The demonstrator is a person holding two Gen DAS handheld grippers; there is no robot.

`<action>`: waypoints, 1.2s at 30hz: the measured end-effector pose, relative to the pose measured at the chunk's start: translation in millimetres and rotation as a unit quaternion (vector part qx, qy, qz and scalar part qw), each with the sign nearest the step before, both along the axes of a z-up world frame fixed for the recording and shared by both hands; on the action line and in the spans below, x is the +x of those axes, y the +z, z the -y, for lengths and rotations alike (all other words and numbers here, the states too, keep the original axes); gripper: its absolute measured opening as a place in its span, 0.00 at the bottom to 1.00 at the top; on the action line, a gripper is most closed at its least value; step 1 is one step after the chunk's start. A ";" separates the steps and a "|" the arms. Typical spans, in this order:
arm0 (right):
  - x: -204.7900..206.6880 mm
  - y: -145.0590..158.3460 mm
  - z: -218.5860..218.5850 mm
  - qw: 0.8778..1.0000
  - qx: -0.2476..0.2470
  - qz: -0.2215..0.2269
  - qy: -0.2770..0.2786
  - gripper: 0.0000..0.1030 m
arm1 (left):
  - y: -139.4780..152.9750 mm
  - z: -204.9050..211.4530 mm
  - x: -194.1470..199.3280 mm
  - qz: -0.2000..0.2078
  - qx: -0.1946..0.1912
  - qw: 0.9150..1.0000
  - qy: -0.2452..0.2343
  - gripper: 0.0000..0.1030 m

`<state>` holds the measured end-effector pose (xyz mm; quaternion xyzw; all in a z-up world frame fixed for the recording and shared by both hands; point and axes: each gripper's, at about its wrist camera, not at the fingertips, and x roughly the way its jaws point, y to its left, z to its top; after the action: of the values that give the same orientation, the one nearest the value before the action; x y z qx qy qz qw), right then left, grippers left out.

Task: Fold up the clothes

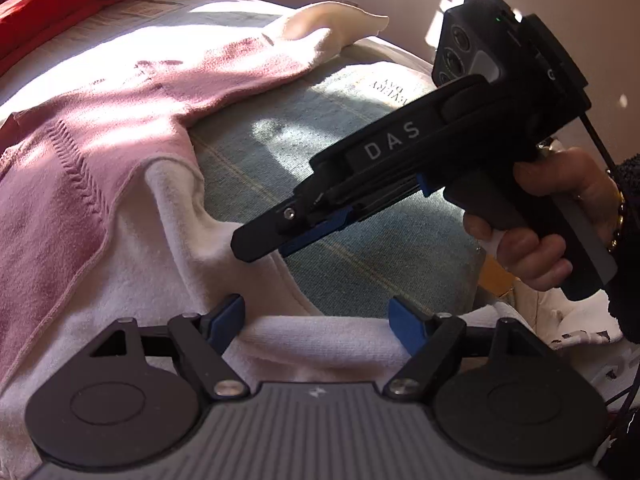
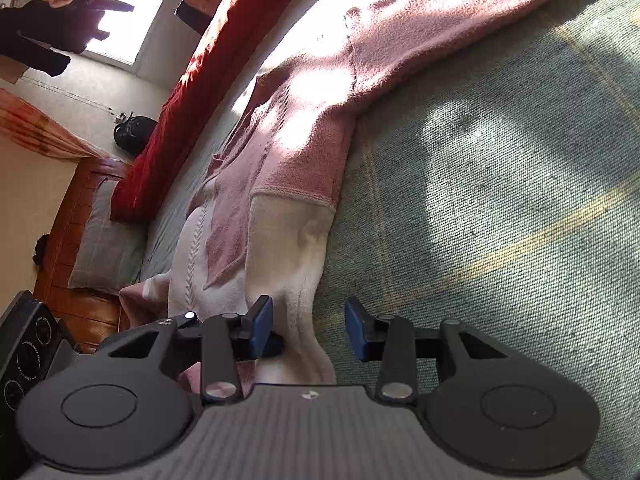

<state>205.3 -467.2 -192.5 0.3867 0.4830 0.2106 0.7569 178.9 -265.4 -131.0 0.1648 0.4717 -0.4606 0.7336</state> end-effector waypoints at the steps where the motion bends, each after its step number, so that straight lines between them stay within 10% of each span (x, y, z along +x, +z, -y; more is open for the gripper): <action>1: 2.0 -3.3 -2.9 1.000 0.006 -0.001 0.000 0.43 | -0.1 -1.3 0.0 -0.001 -0.001 1.000 0.001 0.77; 4: 3.2 -7.9 -8.3 1.000 0.023 0.003 0.001 0.35 | 3.4 -6.8 -0.1 -0.003 -0.006 1.000 0.009 0.77; 6: 0.1 -2.4 -10.6 1.000 0.018 0.012 -0.001 0.12 | 9.8 -11.8 -1.4 -0.002 -0.009 1.000 0.016 0.77; 15: -25.8 61.7 -3.3 0.985 -0.157 0.065 -0.026 0.11 | 36.4 -55.8 -19.3 0.037 0.000 0.997 0.072 0.78; 22: -16.3 38.9 -20.8 0.963 -0.271 0.004 0.003 0.12 | 31.4 -87.7 -31.1 0.047 0.041 0.992 0.113 0.78; 36: 22.7 68.7 11.3 0.983 -0.174 0.036 -0.056 0.40 | 18.4 -125.8 -28.1 0.064 0.063 0.981 0.170 0.78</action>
<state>228.1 -478.5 -123.7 0.2682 0.4624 0.0946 0.8399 150.8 -139.6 -112.6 0.1566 0.4729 -0.2869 0.8182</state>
